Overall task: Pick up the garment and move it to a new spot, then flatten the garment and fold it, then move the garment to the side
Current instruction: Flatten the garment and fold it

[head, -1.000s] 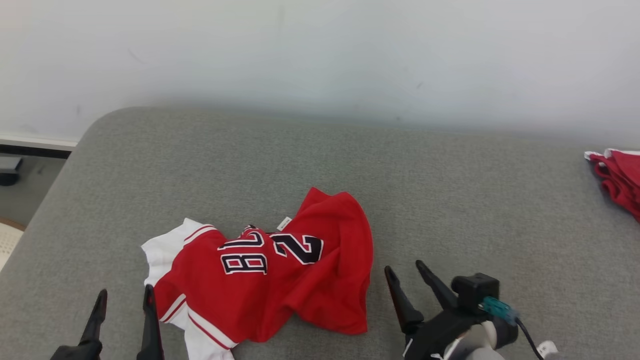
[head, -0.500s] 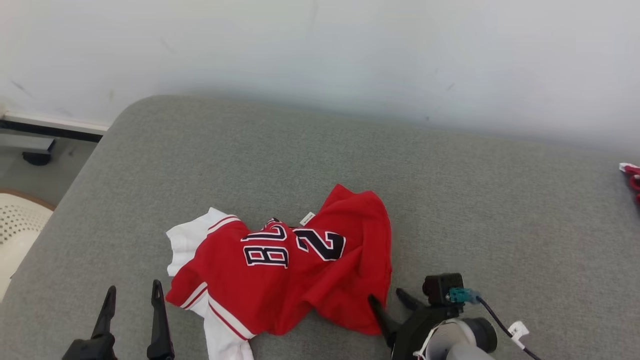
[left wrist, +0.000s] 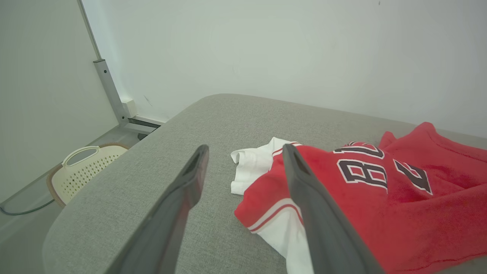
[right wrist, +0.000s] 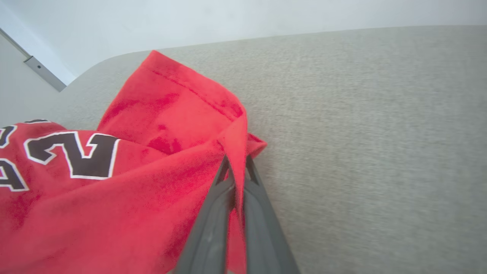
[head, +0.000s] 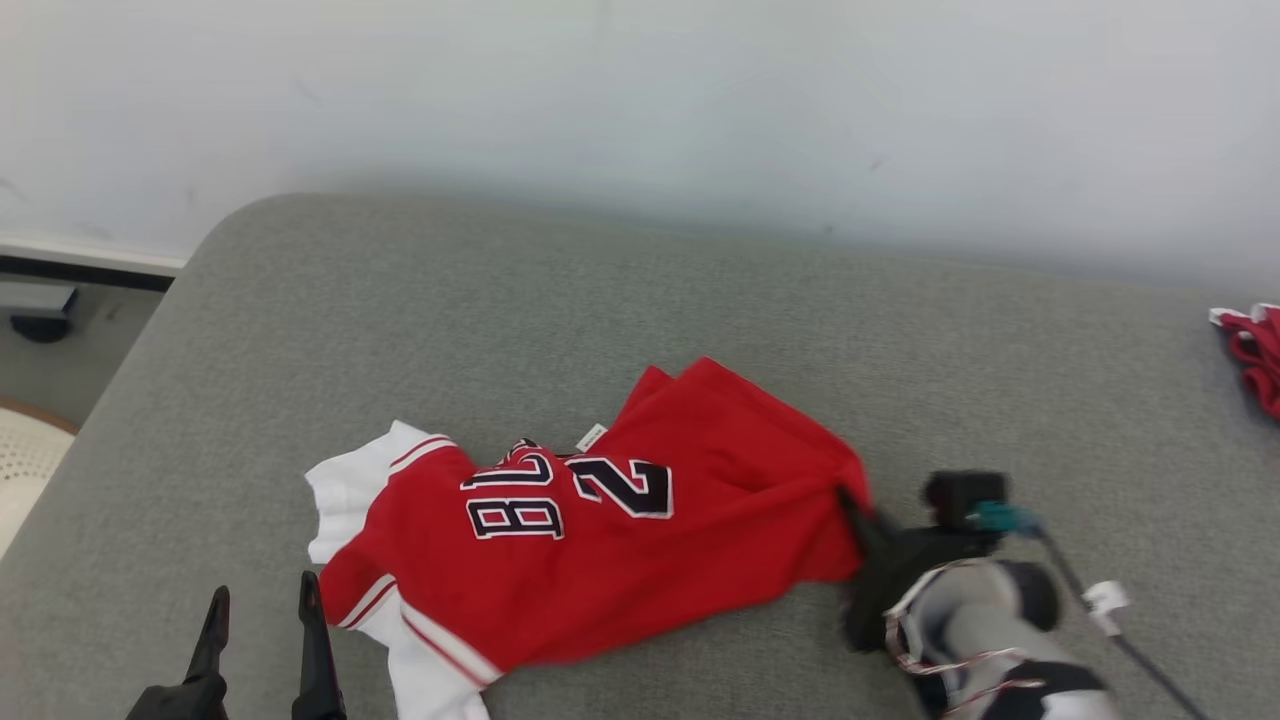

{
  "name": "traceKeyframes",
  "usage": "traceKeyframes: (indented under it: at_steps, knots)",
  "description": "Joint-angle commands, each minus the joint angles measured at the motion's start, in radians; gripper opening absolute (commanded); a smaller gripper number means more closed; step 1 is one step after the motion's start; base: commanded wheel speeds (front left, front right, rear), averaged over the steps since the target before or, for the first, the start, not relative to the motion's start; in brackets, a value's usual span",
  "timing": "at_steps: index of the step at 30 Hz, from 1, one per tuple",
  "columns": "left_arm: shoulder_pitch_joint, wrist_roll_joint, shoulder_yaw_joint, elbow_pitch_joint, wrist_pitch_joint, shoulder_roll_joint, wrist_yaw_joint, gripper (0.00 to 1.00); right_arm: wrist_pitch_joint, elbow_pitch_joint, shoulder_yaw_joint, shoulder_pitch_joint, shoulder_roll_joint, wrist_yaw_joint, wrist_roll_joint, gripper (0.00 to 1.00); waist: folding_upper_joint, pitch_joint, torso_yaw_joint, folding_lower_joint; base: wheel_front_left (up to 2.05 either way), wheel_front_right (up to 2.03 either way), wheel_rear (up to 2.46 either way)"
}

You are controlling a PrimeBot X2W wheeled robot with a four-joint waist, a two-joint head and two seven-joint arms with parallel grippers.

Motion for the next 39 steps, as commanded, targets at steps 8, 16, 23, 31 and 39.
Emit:
traceKeyframes:
  at_steps: [8, 16, 23, 31, 39]
  knots:
    - [0.02, -0.017, 0.004, 0.023, -0.012, -0.02, -0.009, 1.0, -0.03, 0.074, -0.096, -0.026, -0.19, -0.002, -0.019, 0.0, 0.0, -0.002, -0.078, 0.0, 0.0, 0.0, 0.0]
    - [0.022, -0.024, 0.006, 0.042, -0.019, -0.036, -0.016, 1.0, -0.005, 0.098, -0.136, 0.02, -0.272, -0.002, 0.006, 0.0, 0.0, -0.001, -0.123, 0.0, 0.0, 0.0, 0.0]
    - [0.023, -0.026, 0.004, 0.058, -0.021, -0.04, -0.028, 1.0, -0.025, 0.019, -0.147, 0.037, -0.253, -0.002, 0.004, 1.0, 0.0, -0.01, -0.148, 0.0, 0.0, 0.0, 0.0]
    - [0.039, -0.028, 0.006, 0.056, -0.022, -0.039, -0.025, 1.0, -0.033, -0.172, -0.256, 0.077, -0.286, -0.002, -0.068, 1.0, 0.0, -0.027, -0.167, 0.0, 0.0, 0.0, 0.0]
    - [0.066, -0.026, 0.01, 0.034, -0.023, -0.034, -0.012, 1.0, -0.033, -0.508, -0.515, 0.317, -0.235, -0.002, -0.262, 1.0, 0.0, -0.05, -0.185, 0.0, 0.0, 0.0, 0.0]
